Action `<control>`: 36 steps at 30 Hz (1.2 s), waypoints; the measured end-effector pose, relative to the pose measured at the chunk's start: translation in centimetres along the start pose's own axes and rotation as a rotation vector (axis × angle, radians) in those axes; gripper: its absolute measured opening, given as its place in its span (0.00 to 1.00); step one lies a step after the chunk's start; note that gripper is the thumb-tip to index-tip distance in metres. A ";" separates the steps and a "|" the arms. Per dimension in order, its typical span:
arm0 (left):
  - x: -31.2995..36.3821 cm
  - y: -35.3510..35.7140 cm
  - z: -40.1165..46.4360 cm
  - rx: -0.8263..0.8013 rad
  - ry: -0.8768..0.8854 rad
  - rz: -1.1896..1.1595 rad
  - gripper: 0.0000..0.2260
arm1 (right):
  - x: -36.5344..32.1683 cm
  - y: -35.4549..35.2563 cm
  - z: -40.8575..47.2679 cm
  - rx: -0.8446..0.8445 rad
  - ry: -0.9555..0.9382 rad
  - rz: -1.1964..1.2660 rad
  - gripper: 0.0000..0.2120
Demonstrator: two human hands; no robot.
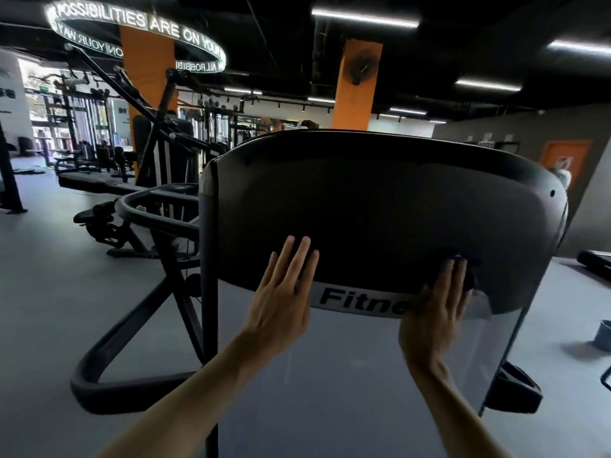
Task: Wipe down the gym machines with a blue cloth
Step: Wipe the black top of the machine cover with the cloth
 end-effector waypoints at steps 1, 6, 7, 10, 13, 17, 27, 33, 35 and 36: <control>0.6 0.3 0.2 0.001 -0.016 0.002 0.33 | -1.6 0.5 -0.7 0.008 -0.010 -0.005 0.29; 3.7 0.7 3.0 0.038 0.001 0.025 0.36 | -6.5 1.9 -1.3 -0.174 -0.921 -0.201 0.40; 4.3 0.6 3.7 0.047 -0.008 0.037 0.36 | -6.2 1.4 0.3 -0.178 -1.008 -0.244 0.38; 6.2 0.4 5.8 0.062 0.023 0.094 0.33 | -4.6 -1.2 6.6 -0.084 -0.824 -0.248 0.34; 8.3 0.5 7.9 0.065 0.085 0.152 0.30 | -1.4 -3.9 12.8 0.054 -0.300 -0.066 0.29; 11.6 0.7 11.3 0.093 0.129 0.199 0.30 | 0.5 -3.1 11.0 0.058 -0.208 -0.014 0.30; 19.2 3.1 17.6 0.103 0.299 0.231 0.28 | 1.7 -6.7 20.9 0.007 -0.354 -0.076 0.28; 22.1 4.5 21.1 0.028 0.340 0.430 0.29 | 8.8 -4.3 17.3 0.052 -0.276 -0.025 0.28; 22.5 5.2 21.3 0.010 0.321 0.480 0.30 | 12.3 -3.1 13.4 0.025 -0.180 0.036 0.28; 22.7 5.5 21.3 0.006 0.314 0.507 0.31 | 13.3 -2.7 12.2 0.014 -0.175 0.055 0.28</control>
Point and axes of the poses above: each hand's wrist, its own z-axis towards the middle knuckle, its own y-axis out of the palm, x = y × z, the point moved 3 cm from there along z, towards the middle knuckle, and after that the axes turned 8 degrees about -z, right-handed, at the moved point
